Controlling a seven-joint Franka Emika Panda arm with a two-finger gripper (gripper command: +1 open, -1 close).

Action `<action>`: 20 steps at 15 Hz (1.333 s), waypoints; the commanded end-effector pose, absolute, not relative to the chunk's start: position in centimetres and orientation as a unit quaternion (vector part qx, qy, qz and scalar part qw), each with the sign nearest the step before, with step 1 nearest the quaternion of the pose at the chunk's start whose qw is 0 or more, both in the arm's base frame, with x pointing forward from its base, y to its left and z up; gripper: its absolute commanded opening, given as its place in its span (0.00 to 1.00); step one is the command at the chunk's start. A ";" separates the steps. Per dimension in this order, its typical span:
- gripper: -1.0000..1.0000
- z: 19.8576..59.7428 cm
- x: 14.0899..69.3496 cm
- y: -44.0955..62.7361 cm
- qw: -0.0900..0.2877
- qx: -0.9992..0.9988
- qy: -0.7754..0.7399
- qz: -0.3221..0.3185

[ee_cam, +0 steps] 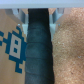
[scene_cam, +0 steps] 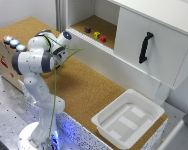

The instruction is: Open the cabinet drawer

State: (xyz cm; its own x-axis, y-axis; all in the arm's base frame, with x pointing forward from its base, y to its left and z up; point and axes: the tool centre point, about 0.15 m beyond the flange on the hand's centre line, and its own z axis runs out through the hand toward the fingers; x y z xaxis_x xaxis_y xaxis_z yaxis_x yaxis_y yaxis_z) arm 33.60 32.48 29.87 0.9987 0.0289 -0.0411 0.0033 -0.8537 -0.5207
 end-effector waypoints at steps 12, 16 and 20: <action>0.00 28.9 35.1 22.0 0.281 -0.959 0.038 0.013; 0.00 29.2 35.5 20.5 0.277 -0.959 0.051 0.009; 0.00 29.7 35.9 18.7 0.272 -0.960 0.062 0.000</action>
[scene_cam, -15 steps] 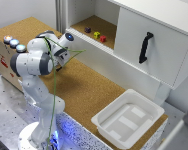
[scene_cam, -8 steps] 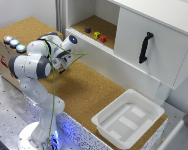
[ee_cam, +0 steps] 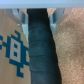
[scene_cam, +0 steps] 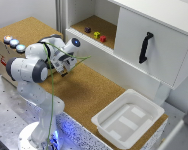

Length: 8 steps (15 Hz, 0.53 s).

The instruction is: Open the cabinet drawer

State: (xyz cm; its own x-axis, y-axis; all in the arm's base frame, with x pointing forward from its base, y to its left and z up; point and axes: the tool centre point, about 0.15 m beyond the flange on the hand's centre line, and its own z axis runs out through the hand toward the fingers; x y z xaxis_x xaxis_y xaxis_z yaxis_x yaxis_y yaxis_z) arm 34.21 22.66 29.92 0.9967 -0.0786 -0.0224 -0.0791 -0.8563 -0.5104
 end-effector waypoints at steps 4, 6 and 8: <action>0.00 29.8 36.0 16.6 0.266 -0.961 0.078 -0.005; 0.00 29.9 36.1 15.4 0.264 -0.961 0.087 -0.008; 0.00 30.1 36.4 14.4 0.264 -0.960 0.096 -0.011</action>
